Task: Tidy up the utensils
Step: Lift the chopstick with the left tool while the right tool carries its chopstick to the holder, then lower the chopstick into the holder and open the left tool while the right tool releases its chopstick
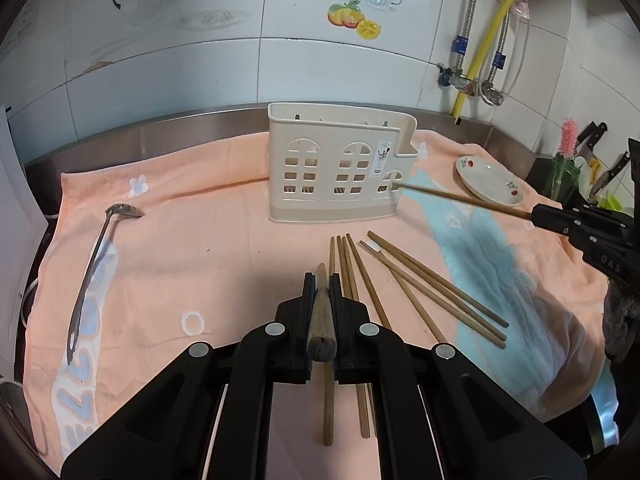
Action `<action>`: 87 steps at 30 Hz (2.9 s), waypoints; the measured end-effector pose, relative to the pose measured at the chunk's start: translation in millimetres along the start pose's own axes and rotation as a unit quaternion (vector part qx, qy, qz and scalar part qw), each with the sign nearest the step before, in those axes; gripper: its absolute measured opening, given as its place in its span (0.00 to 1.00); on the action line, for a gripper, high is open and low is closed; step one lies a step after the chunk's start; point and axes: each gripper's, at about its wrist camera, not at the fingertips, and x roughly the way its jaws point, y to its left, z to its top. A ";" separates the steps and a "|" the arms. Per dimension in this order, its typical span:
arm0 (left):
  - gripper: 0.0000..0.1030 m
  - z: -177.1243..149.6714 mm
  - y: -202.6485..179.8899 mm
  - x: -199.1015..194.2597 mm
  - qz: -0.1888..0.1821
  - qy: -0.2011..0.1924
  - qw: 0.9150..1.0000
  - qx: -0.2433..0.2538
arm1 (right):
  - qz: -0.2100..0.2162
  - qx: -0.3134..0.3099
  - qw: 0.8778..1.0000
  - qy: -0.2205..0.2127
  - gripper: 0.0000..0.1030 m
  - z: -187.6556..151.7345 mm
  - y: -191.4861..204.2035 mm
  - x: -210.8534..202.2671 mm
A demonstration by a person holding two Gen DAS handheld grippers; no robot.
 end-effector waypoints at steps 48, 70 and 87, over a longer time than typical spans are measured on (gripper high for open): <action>0.05 209.1 9.4 3.0 0.032 -0.144 0.988 -0.034 | 0.010 -0.033 0.998 0.059 0.07 143.0 -30.1 5.6; 0.08 186.6 27.6 61.0 0.017 -0.073 0.996 -0.056 | 0.030 0.002 0.993 0.118 0.07 157.9 -39.8 69.1; 0.37 159.0 17.6 -14.4 0.025 -0.116 0.992 -0.046 | 0.021 0.022 0.999 0.011 0.31 138.2 -44.6 -10.9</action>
